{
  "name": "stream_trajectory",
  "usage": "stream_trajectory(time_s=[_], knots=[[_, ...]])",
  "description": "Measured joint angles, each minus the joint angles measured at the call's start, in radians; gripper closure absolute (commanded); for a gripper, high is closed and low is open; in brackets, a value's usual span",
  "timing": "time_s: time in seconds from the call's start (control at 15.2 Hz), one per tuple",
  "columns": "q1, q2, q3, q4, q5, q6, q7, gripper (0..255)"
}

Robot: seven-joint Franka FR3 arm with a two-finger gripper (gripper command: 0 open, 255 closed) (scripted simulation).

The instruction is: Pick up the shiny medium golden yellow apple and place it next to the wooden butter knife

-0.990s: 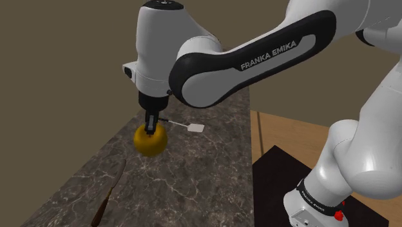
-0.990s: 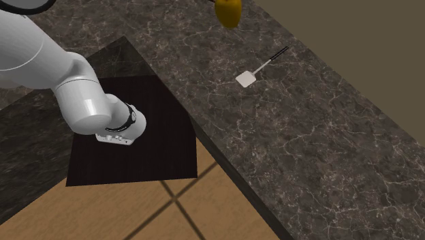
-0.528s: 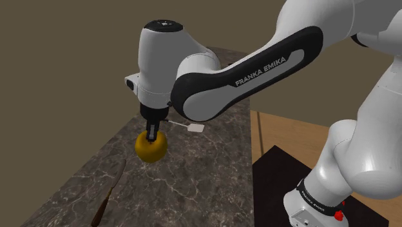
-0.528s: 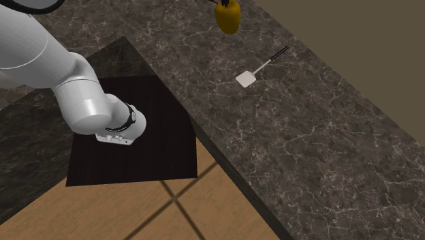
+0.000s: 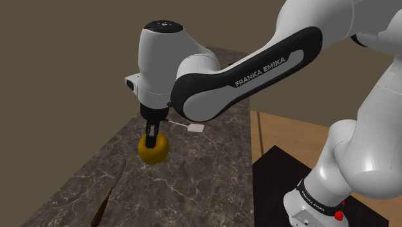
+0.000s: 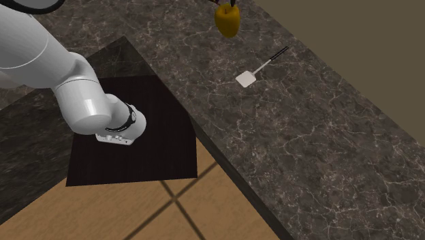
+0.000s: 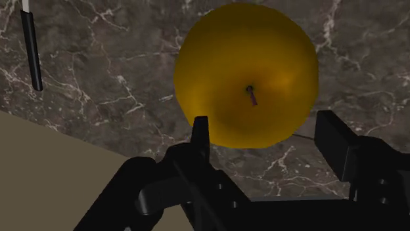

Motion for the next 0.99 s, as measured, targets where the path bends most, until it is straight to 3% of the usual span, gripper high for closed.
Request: stream_trajectory(time_s=[0.26, 0.59, 0.99], knots=[[0.0, 0.0, 0.0, 0.0, 0.0, 0.0, 0.0, 0], [0.002, -0.072, 0.007, 0.03, 0.042, -0.095, -0.028, 0], [0.003, -0.077, 0.007, 0.038, 0.046, -0.109, -0.03, 0]])
